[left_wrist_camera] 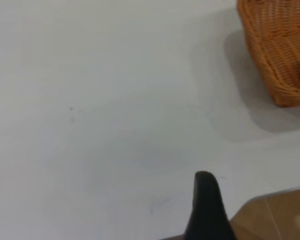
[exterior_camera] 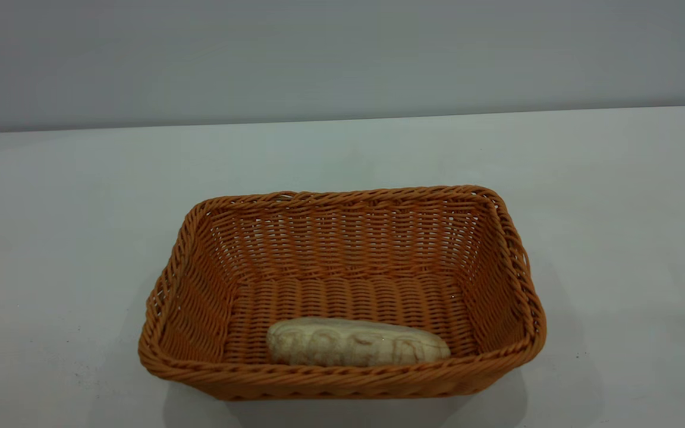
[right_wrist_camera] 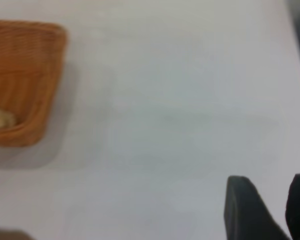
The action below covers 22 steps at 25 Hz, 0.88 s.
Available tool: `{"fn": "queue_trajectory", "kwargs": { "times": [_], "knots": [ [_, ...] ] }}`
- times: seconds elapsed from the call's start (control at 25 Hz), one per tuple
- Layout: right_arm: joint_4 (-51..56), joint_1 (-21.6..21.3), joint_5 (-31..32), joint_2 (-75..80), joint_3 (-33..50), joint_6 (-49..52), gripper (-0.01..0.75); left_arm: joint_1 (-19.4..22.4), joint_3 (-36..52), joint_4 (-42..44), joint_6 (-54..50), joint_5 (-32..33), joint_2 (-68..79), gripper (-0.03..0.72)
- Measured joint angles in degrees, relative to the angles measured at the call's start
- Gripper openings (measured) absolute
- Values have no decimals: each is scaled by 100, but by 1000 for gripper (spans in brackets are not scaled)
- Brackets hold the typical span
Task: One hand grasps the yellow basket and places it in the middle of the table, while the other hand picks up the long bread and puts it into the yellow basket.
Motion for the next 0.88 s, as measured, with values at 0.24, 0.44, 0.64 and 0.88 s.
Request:
{"fn": "queue_trajectory", "kwargs": {
  "times": [0.24,0.44,0.64,0.88],
  "knots": [
    [0,-629,0,0,0,0,242,96,0,0,0,0,0,567],
    [0,-769,0,0,0,0,242,22,0,0,0,0,0,567],
    [0,-746,0,0,0,0,242,-8,0,0,0,0,0,567],
    [0,-555,0,0,0,0,242,-15,0,0,10,0,0,567]
  ]
}}
